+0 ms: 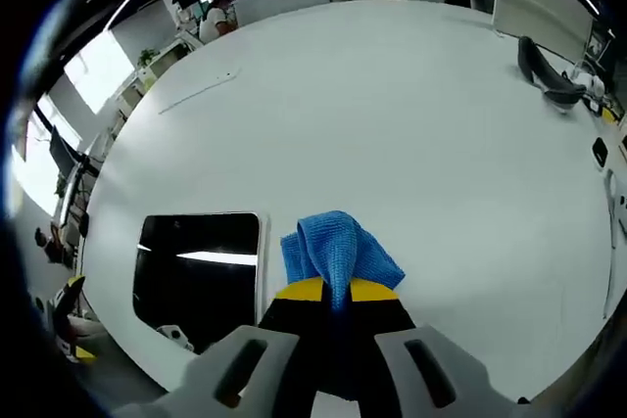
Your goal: Wipe the mirror surface with the cleaning cloth until all visible marks leave the cleaned area.
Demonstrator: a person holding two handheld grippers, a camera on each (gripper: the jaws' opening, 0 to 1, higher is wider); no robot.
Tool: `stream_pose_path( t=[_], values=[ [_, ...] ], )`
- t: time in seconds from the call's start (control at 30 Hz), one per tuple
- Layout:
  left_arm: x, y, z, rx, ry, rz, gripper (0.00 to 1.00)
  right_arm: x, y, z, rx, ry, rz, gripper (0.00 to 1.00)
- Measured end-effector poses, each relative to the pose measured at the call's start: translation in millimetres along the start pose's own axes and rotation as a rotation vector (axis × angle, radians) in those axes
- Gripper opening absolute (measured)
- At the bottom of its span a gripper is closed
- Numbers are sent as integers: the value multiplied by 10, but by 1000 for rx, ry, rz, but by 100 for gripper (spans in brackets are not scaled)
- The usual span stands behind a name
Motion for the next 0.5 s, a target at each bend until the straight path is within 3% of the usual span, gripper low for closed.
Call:
stream_pose_path(
  t=[0.23, 0.5],
  values=[
    [12, 20, -29, -8, 25, 9, 99, 104, -35, -45, -35, 16, -25, 2],
    [9, 24, -22, -16, 16, 12, 99, 152, -82, -78, -69, 31, -17, 3]
  ],
)
Point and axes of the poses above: the point that each gripper's makers call its tool centre point, and the gripper's own axes: x roughly forward along the fingers, y roughly to its left, z roughly out of its top, the point moved 8 cm from there along -x, roughly backward along the fingers, and after that the axes turned 12 degrees about x, right-handed, at the moved point
